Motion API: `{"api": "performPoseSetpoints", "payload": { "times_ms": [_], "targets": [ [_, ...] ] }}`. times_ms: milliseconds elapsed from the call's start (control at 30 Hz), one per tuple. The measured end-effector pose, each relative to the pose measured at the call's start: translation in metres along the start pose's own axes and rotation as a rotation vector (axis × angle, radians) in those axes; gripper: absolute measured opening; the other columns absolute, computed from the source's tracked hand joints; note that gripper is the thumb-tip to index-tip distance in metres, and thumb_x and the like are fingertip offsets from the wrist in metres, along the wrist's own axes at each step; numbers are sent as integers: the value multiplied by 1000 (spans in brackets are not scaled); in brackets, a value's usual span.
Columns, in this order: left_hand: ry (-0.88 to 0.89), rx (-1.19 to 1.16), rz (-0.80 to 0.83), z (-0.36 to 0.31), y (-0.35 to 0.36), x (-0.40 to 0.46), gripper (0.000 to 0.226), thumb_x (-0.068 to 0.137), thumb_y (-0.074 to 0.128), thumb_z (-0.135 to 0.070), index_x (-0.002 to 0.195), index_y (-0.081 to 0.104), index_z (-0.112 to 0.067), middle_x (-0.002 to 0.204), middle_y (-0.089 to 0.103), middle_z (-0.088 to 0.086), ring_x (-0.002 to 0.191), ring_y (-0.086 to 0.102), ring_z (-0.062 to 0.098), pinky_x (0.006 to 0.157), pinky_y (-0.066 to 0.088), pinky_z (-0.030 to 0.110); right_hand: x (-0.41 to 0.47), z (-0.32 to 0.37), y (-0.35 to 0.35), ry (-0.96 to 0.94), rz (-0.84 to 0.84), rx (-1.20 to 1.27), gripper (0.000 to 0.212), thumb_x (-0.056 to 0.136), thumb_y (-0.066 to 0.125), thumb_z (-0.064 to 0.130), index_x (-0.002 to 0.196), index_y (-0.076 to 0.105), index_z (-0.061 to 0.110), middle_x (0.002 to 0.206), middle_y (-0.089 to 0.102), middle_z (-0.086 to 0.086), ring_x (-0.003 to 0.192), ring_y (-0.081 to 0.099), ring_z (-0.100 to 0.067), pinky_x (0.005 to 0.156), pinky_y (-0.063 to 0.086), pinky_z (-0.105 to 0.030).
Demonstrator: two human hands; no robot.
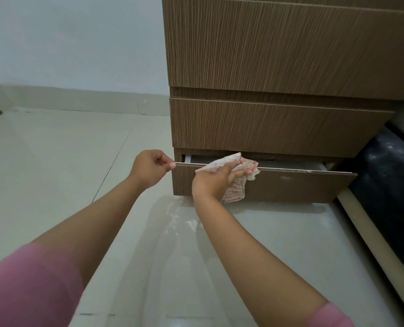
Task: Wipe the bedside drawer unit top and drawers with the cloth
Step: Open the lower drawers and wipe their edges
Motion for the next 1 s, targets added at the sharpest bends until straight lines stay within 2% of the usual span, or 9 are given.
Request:
{"api": "performPoseSetpoints", "payload": {
  "times_ms": [133,267,367,467,567,667,833,900,1000],
  "targets": [
    [-9,-17,6,1,0,0,5,78,72,-14,75,68,-12,82,69,13,67,54,16,59,41,18,-9,10,8,48,11,67,90,86,54,-4,150,-2,23,153,-30,0,145,13,-26,100,40,-32],
    [-13,-17,6,2,-1,0,5,78,72,-15,75,68,-13,82,69,11,67,54,16,60,42,20,-9,5,4,36,-20,135,67,94,46,-1,149,21,27,158,-12,-9,139,27,-29,87,37,-22],
    [-16,-3,13,1,0,0,6,79,71,-16,77,69,-11,79,67,8,62,51,12,58,39,19,-12,-7,1,27,-100,91,57,96,47,8,144,32,35,159,-11,-6,138,32,-24,80,36,-20],
    [-13,-3,18,1,0,0,6,79,71,-16,77,68,-11,75,65,4,59,49,9,56,37,18,-10,-17,7,-59,-120,58,53,94,53,20,141,35,38,158,-12,-7,143,22,-28,98,41,-33],
    [-9,-8,17,2,0,0,6,79,71,-16,78,68,-11,74,64,4,59,49,9,55,37,18,-3,-23,12,-92,-112,13,54,92,57,30,140,36,38,157,-19,-7,146,5,-29,114,21,-53],
    [-13,-23,16,3,0,1,6,79,71,-16,77,68,-12,74,65,3,61,51,11,57,38,18,-1,-19,13,-103,-102,-49,59,89,58,39,142,32,37,153,-29,-9,144,-17,-27,111,-7,-57],
    [-15,-16,12,2,0,0,7,80,71,-17,78,68,-10,70,62,0,60,50,10,55,37,18,5,-13,10,-352,-203,-342,61,94,47,43,145,31,14,148,-35,-2,138,-29,-20,108,-11,-59],
    [-13,-15,11,2,0,-1,7,79,71,-17,78,69,-11,71,63,0,61,51,11,57,38,19,9,-15,8,-453,-184,-433,61,97,40,40,145,27,5,156,-20,-4,141,-22,-19,109,-11,-56],
    [-12,-15,11,2,0,-1,6,79,71,-17,77,68,-12,77,67,4,66,54,15,59,41,19,12,-17,6,-601,-170,-385,51,97,45,29,140,38,2,152,29,-15,145,7,-28,110,-7,-50]
  ]
}}
Point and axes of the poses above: each hand's wrist, its own x-axis towards the middle knuckle, its own y-axis out of the palm, z = x × y, the point moved 3 cm from there along x, towards the middle knuckle
